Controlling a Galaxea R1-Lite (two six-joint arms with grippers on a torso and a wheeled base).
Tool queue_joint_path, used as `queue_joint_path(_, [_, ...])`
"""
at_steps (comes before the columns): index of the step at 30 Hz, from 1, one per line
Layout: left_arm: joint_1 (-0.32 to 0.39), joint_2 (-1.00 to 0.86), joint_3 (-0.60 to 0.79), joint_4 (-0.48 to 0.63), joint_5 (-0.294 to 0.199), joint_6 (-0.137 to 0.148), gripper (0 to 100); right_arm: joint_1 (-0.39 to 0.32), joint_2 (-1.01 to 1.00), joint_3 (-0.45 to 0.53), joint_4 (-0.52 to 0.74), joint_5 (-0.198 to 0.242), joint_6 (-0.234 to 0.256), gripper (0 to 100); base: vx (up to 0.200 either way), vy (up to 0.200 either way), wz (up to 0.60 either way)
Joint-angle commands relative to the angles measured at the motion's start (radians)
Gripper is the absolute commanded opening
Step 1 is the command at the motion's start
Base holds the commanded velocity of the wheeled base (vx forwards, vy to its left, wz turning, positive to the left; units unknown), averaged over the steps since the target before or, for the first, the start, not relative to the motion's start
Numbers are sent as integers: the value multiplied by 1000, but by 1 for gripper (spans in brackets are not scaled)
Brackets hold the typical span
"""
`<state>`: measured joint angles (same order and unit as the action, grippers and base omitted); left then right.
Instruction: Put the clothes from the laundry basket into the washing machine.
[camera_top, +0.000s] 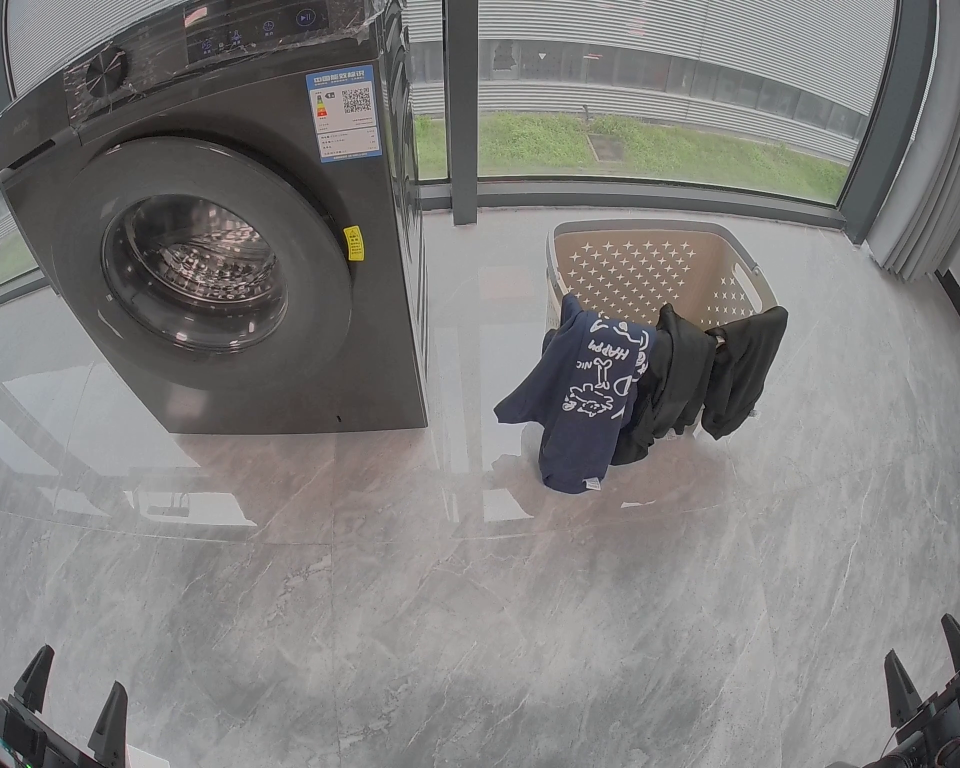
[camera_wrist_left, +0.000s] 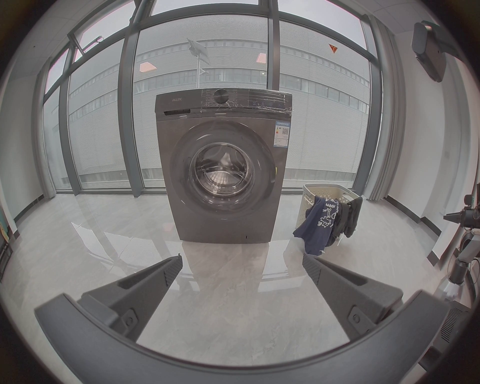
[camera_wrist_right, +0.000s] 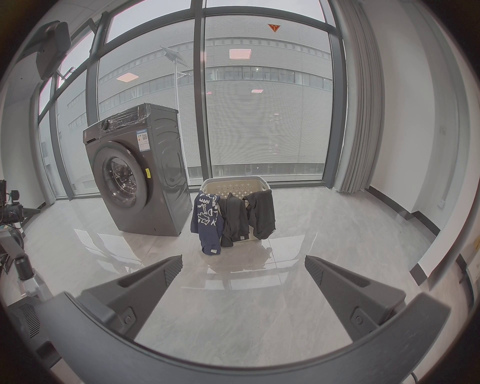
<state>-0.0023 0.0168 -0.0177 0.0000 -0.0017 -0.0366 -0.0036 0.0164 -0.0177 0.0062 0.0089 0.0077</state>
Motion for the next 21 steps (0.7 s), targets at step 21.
queue_joint_path(21, [-1,-9,16,0,0,-2,100,2,-16,16,0,0,0,100,0,-133,0])
